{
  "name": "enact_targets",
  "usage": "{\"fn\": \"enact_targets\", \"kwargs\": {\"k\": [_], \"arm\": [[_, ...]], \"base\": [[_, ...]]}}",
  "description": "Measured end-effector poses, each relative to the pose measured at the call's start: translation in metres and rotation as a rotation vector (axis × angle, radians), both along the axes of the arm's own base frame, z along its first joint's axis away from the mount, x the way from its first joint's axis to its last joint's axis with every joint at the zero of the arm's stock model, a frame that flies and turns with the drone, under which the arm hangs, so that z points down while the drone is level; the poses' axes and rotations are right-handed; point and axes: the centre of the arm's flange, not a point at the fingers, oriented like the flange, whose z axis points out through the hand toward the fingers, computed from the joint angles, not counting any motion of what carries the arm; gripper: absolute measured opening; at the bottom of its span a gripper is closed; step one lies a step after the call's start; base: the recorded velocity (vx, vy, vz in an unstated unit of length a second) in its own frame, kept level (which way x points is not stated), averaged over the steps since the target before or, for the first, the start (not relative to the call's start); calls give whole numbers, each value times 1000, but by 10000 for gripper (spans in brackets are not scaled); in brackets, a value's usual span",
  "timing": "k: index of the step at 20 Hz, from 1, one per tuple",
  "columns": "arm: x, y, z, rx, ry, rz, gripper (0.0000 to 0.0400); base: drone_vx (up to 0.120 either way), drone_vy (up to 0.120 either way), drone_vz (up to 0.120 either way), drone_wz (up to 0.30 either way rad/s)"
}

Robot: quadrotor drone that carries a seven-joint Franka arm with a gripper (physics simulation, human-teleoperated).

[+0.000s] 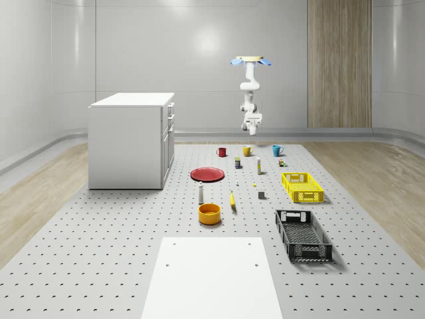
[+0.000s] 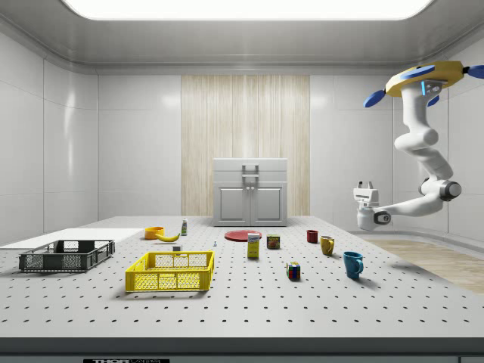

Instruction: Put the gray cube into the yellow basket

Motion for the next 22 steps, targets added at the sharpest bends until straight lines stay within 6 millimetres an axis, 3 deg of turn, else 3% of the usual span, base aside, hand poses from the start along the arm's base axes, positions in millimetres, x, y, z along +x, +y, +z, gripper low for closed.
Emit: {"fn": "enact_targets", "kwargs": {"k": [22], "arm": [[-2,9,0,-91,-17,-2,400]], "base": [[120,0,0,0]]}}
